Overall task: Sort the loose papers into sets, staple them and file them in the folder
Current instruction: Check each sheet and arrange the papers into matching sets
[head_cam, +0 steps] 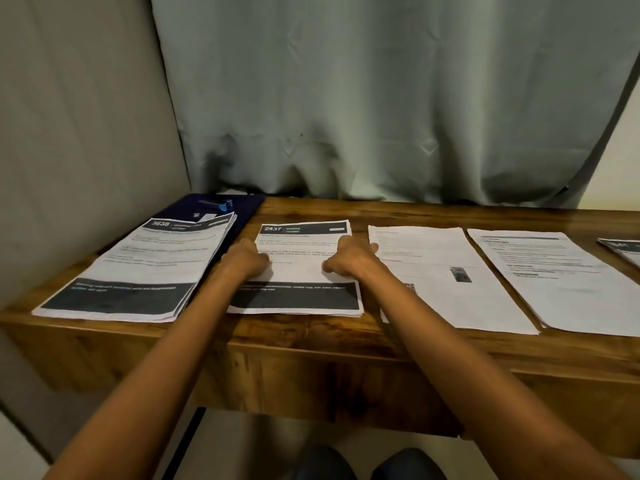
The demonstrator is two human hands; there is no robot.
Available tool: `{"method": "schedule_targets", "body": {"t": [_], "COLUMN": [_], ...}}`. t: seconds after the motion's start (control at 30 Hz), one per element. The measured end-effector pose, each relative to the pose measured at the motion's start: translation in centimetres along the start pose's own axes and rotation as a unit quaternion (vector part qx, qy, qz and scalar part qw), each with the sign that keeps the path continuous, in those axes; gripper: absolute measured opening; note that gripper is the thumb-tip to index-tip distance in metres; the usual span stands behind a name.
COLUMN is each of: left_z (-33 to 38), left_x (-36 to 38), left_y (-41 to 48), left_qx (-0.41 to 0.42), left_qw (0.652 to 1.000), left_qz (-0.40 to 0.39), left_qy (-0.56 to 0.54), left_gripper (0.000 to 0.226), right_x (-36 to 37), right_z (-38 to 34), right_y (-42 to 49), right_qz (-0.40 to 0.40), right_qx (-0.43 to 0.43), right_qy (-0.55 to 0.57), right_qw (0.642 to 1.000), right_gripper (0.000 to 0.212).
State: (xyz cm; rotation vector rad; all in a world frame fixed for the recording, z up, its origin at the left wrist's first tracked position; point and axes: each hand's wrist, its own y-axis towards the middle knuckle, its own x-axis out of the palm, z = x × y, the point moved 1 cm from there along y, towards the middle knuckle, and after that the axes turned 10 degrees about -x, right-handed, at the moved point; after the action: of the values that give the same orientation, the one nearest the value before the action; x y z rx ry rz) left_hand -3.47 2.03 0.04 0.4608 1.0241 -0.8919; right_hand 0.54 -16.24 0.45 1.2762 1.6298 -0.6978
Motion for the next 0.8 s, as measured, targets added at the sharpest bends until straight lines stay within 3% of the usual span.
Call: {"method": "schedule_targets", "body": {"t": [0.1, 0.2, 0.33, 0.47, 0.57, 0.8], "left_z": [-0.9, -3.5, -9.4, -14.8, -17.6, -19.0], "left_x": [-2.2, -5.2, -8.0, -9.3, -10.1, -9.7], "left_y": [-0.1, 0.8, 3.0, 4.0, 5.1, 6.4], "left_qx": [0.015, 0.020, -0.039, -0.119, -0.158, -0.157], "left_qw": [0.997, 0.991, 0.986, 0.981, 0.979, 0.985], "left_qz": [0.057, 0.122, 0.161, 0.153, 0.125, 0.068], "left_qy": [-0.047, -0.051, -0.004, 0.019, 0.020, -0.014], "left_gripper": [0.049, 0.042, 0.039, 0.042, 0.048, 0.049], "right_x": [0.1, 1.3, 4.8, 6.8, 7.5, 10.0], "right_z": [-2.3, -6.1, -10.4, -13.5, -15.3, -18.3], "right_y": [0.1, 0.3, 1.2, 1.3, 1.5, 2.7], "right_qz": [0.069, 0.003, -0.090, -0.141, -0.149, -0.147], "right_qx": [-0.050, -0.103, -0.094, -0.053, -0.043, 0.018], "right_qy": [0.062, 0.206, 0.297, 0.406, 0.454, 0.508], "right_qw": [0.994, 0.973, 0.946, 0.901, 0.877, 0.849], "right_gripper": [0.036, 0.018, 0.023, 0.009, 0.028, 0.042]}}
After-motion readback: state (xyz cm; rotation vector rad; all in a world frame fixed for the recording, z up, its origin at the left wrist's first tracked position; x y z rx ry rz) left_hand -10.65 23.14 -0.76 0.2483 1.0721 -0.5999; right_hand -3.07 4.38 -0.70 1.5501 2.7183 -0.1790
